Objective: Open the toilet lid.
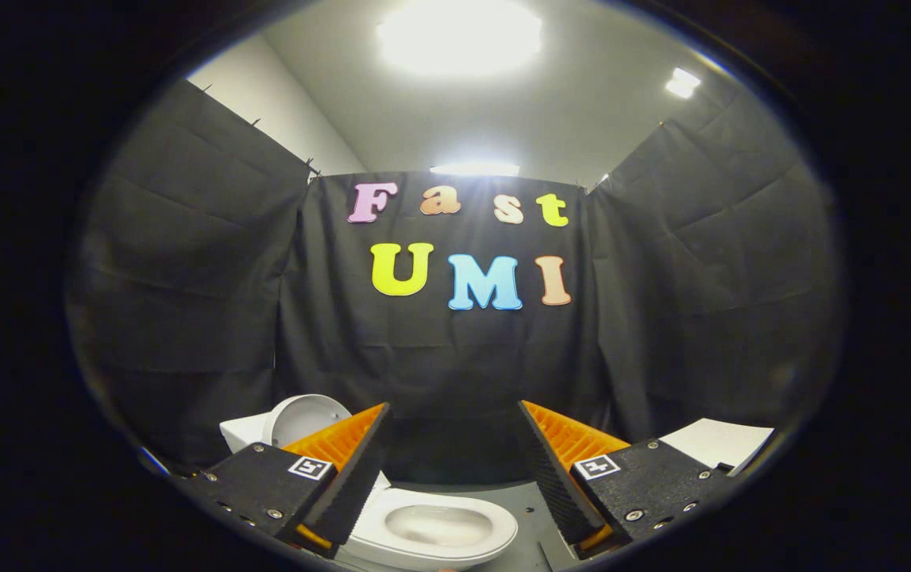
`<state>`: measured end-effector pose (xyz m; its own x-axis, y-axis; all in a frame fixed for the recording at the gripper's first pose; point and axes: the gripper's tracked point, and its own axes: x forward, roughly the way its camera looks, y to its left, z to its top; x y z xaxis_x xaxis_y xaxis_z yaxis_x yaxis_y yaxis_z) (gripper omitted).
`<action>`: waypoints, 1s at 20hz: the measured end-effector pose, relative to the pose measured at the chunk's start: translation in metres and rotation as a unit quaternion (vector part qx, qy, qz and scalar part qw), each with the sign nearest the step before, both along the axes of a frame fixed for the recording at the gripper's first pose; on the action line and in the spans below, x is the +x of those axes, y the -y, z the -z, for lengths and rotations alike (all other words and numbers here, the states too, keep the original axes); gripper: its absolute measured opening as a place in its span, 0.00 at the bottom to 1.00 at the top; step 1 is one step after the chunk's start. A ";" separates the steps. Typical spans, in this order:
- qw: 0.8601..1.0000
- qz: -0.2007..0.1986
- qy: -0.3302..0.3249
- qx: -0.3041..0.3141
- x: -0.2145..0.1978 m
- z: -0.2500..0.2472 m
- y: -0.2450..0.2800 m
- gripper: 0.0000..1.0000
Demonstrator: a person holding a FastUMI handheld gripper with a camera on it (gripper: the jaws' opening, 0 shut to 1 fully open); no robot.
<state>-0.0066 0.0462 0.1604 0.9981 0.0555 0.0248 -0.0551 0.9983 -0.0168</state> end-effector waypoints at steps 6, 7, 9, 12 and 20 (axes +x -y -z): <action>1.000 0.001 -0.005 0.008 -0.001 0.003 0.002 0.95; 1.000 0.002 -0.005 0.007 0.000 0.003 0.002 0.95; 1.000 0.003 -0.006 0.004 0.001 0.004 0.003 0.95; 1.000 0.003 -0.009 0.003 0.001 0.007 0.001 0.95; 1.000 -0.004 -0.011 -0.005 0.002 0.010 -0.008 0.95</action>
